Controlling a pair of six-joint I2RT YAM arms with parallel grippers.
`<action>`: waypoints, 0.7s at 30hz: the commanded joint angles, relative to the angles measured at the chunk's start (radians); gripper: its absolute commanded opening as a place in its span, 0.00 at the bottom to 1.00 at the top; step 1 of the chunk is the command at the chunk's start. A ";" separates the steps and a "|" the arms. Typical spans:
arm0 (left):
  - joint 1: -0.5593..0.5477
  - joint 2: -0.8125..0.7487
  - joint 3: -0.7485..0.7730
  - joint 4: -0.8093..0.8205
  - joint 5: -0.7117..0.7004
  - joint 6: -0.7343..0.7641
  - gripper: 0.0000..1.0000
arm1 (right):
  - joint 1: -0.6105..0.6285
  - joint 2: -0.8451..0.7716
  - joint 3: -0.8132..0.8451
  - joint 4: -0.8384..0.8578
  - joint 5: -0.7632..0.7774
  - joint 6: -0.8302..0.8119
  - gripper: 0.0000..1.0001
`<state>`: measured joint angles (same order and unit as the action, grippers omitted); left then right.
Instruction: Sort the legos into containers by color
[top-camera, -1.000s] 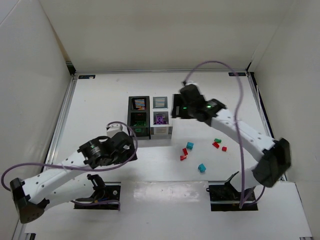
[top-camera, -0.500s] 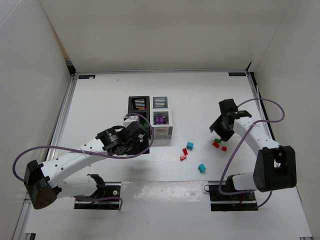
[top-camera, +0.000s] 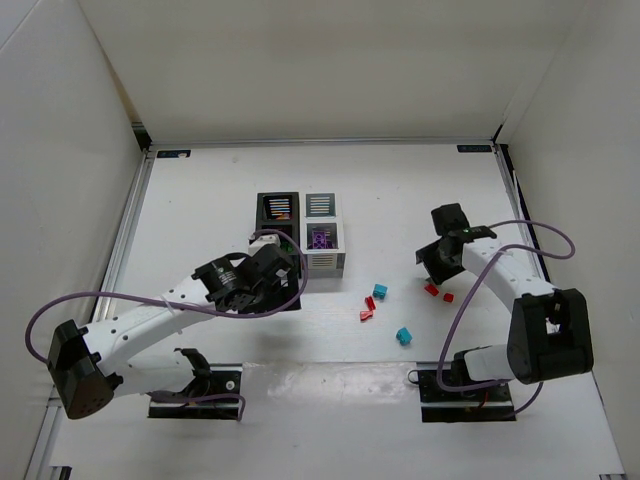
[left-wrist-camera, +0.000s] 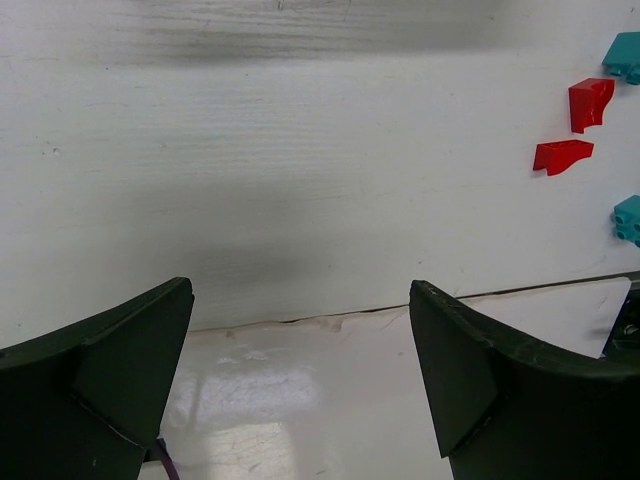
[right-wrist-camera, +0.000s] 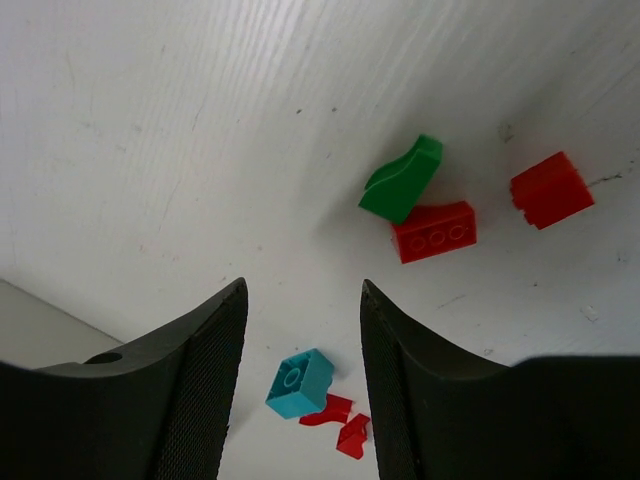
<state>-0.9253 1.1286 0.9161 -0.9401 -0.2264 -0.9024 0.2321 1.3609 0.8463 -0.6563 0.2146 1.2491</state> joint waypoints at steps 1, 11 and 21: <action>0.006 -0.016 0.012 -0.003 0.012 0.014 1.00 | -0.034 -0.019 -0.021 0.018 0.051 0.122 0.52; 0.066 0.002 0.030 0.037 0.047 0.099 1.00 | -0.071 -0.032 -0.018 -0.045 0.071 0.041 0.52; 0.069 -0.013 0.003 0.052 0.058 0.083 1.00 | 0.006 -0.052 -0.026 -0.105 0.103 -0.039 0.52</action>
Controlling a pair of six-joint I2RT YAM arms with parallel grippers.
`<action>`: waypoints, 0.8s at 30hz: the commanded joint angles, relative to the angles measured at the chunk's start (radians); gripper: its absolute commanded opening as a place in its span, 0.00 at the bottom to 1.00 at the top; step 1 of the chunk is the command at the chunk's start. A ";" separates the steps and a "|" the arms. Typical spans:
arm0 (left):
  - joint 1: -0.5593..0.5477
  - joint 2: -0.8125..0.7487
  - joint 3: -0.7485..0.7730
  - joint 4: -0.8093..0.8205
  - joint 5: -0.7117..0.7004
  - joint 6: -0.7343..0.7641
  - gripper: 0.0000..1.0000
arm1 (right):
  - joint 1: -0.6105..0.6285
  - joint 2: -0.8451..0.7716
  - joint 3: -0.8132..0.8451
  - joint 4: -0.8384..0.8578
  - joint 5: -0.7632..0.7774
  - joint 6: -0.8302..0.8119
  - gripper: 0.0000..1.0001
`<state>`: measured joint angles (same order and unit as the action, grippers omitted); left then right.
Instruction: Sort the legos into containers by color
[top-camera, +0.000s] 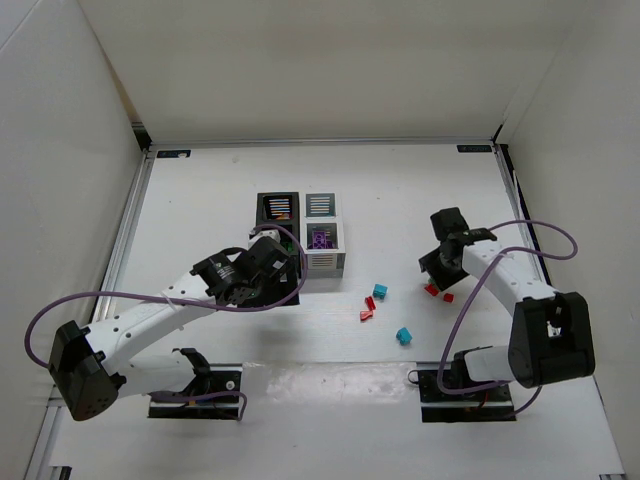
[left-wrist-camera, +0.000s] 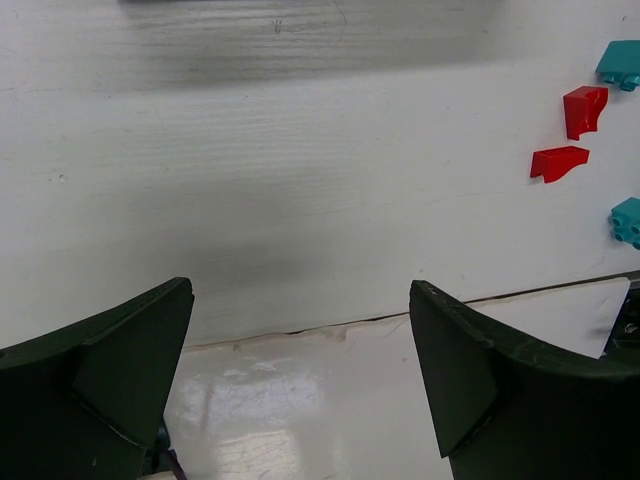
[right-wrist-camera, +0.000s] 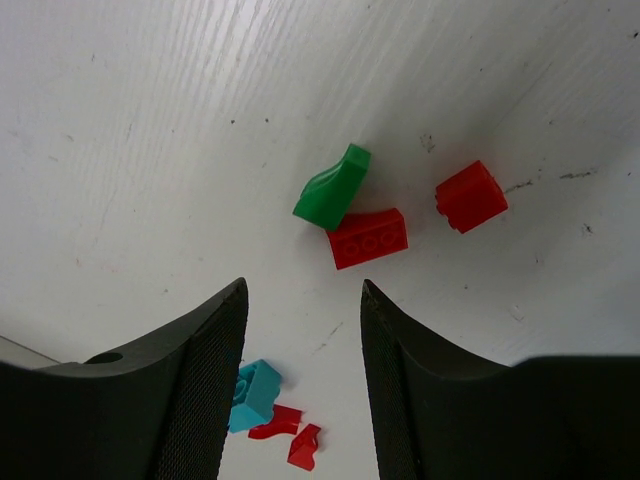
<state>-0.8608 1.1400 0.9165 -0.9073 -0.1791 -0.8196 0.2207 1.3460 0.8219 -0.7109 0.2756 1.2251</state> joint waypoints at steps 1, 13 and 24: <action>0.005 -0.025 0.002 0.018 0.012 0.002 1.00 | 0.016 -0.041 -0.003 -0.051 0.037 -0.015 0.52; 0.005 -0.006 0.024 0.067 0.050 0.065 1.00 | -0.013 -0.061 0.048 -0.107 0.062 -0.160 0.54; -0.101 0.427 0.481 0.232 0.233 0.503 0.95 | -0.176 -0.180 0.042 -0.150 0.036 -0.303 0.56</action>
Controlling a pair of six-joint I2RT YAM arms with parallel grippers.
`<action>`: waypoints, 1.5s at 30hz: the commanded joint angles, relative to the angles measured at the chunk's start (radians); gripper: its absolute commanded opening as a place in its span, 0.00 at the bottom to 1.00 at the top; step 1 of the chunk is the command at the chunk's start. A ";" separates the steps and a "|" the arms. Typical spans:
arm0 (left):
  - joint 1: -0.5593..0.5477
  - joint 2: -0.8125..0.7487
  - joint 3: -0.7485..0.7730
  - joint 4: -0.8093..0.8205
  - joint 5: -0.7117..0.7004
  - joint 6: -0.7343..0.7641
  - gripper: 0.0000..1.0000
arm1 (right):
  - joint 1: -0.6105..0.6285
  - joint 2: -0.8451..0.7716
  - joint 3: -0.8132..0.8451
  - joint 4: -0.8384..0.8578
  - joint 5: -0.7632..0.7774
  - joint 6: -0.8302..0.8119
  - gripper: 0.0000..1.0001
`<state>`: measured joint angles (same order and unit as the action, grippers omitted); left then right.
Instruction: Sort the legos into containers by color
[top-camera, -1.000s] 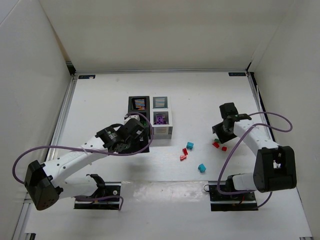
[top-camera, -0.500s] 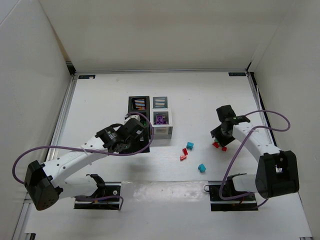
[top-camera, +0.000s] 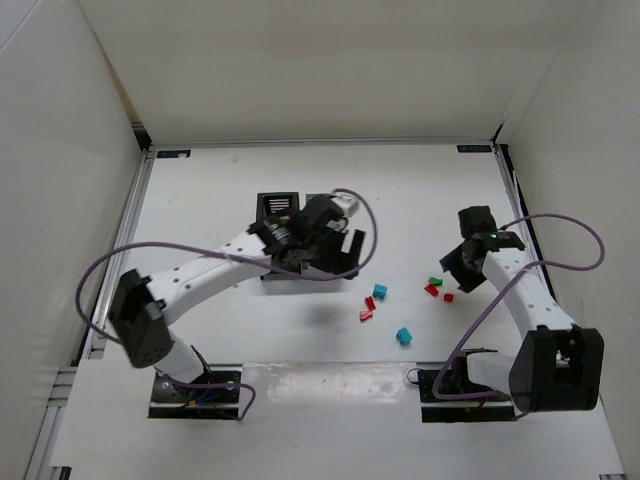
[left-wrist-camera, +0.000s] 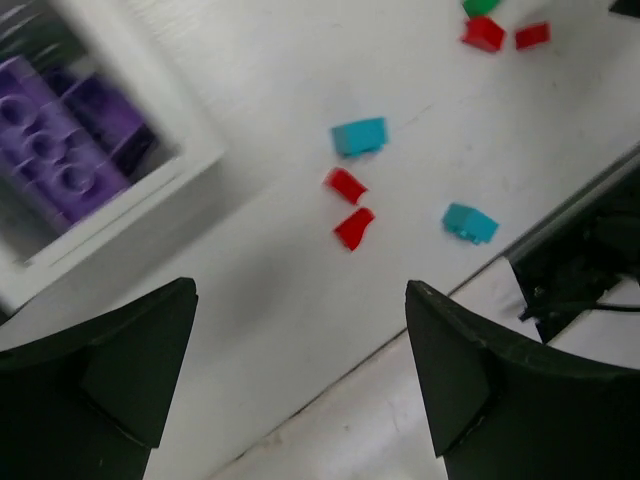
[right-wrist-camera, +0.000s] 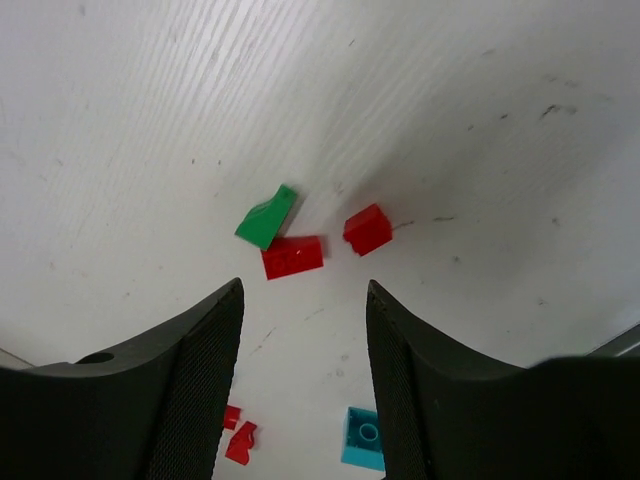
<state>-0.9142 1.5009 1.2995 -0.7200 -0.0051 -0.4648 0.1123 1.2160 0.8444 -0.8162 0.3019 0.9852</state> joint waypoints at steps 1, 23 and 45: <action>-0.063 0.162 0.194 0.056 0.097 0.167 0.95 | -0.168 -0.062 0.022 -0.049 0.002 -0.084 0.56; -0.167 1.009 1.090 0.030 0.037 0.032 0.90 | -0.327 -0.194 0.249 -0.143 0.083 -0.261 0.63; -0.259 1.183 1.221 -0.024 -0.305 -0.109 0.83 | -0.304 -0.182 0.263 -0.158 0.039 -0.284 0.63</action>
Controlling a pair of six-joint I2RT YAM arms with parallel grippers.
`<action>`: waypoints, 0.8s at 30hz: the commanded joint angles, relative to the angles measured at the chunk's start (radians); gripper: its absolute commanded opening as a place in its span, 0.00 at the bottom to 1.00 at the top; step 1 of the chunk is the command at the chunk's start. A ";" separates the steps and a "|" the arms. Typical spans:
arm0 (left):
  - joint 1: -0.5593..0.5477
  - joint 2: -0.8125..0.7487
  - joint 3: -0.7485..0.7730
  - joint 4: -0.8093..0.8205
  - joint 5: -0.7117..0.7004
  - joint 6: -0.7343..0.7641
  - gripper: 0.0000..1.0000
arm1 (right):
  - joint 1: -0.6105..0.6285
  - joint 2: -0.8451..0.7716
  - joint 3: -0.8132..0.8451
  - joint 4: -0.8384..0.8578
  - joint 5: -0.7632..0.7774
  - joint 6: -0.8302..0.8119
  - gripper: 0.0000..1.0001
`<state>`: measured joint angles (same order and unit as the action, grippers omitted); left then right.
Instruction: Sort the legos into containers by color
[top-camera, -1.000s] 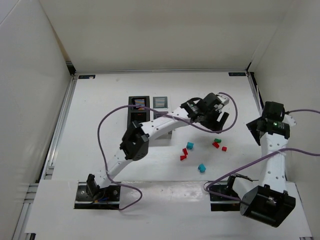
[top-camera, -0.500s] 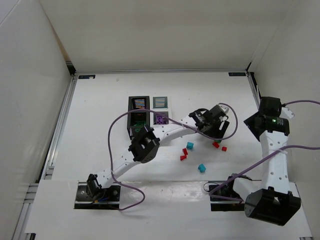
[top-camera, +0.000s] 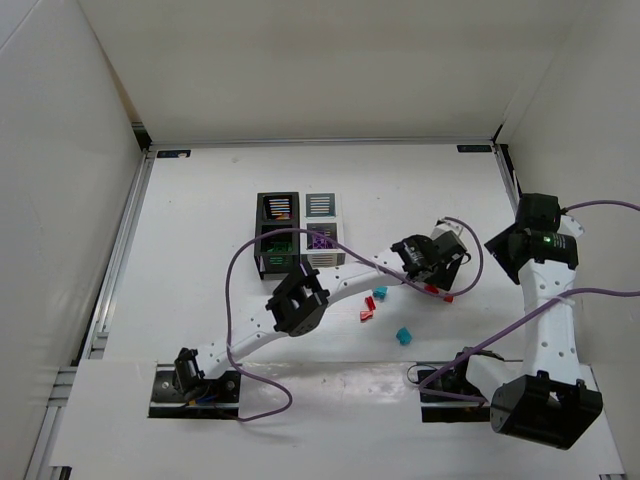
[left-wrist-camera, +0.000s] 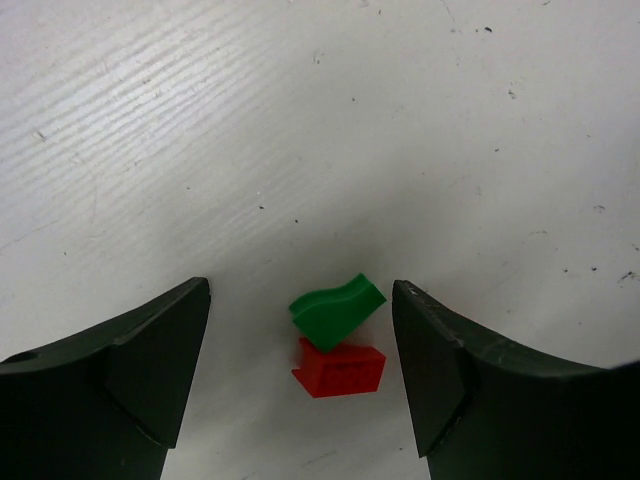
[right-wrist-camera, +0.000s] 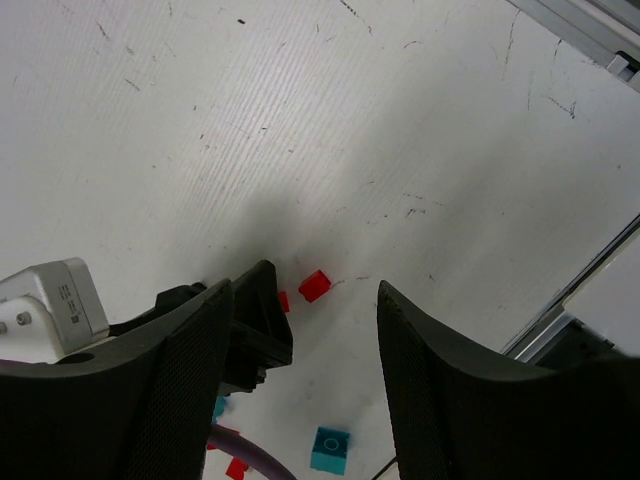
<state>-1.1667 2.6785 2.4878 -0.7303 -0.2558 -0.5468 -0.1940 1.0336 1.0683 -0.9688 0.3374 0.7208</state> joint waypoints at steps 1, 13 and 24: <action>-0.007 0.004 0.028 -0.009 -0.053 -0.024 0.83 | 0.007 0.000 0.039 -0.004 0.000 -0.017 0.63; -0.013 -0.003 0.023 -0.035 -0.037 -0.035 0.51 | 0.013 0.005 0.056 -0.004 0.014 -0.015 0.63; -0.010 -0.103 -0.144 -0.040 -0.075 -0.065 0.41 | 0.044 -0.006 0.061 -0.002 0.043 -0.018 0.63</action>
<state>-1.1736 2.6457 2.4126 -0.7219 -0.3069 -0.6037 -0.1604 1.0405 1.0847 -0.9703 0.3450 0.7170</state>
